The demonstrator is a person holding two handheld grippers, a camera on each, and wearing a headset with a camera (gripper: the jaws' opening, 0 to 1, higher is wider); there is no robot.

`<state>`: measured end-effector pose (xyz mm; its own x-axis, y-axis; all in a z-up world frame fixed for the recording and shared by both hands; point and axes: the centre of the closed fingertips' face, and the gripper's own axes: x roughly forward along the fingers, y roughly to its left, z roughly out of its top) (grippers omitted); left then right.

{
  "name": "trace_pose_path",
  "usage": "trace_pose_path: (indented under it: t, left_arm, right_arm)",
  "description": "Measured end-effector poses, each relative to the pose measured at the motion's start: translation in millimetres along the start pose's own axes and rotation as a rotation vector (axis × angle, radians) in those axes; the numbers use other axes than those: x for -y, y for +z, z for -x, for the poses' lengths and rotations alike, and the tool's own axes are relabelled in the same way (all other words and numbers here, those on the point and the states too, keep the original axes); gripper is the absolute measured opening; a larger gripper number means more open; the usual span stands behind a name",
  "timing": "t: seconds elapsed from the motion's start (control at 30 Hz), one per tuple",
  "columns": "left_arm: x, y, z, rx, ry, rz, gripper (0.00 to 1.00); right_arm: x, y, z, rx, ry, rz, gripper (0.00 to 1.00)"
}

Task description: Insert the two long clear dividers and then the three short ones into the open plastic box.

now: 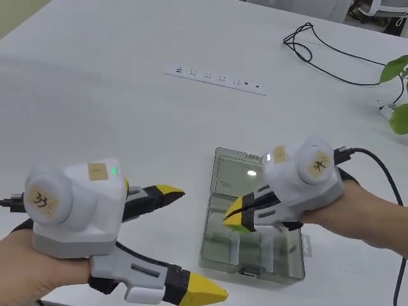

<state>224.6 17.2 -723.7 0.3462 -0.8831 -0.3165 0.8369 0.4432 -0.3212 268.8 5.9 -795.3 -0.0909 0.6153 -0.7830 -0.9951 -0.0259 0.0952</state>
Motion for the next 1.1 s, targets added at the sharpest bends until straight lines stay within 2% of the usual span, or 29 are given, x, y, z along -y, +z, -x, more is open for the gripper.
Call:
trace_pose_path:
  t: [0.23,0.6,1.1]
  left_arm:
    - [-0.9,-1.6,0.9,-0.002,0.001,0.004,1.00]
    - [-3.1,-0.9,1.0,0.002,0.001,0.006,1.00]
    - [-3.7,-1.2,2.3,-0.006,0.006,0.003,1.00]
  right_arm:
    - [0.8,-4.0,-8.6,-0.041,-0.005,0.002,0.02]
    - [0.8,-12.5,-19.2,-0.129,-0.015,0.055,0.02]
    - [2.7,-13.0,-17.4,-0.114,-0.030,0.027,0.04]
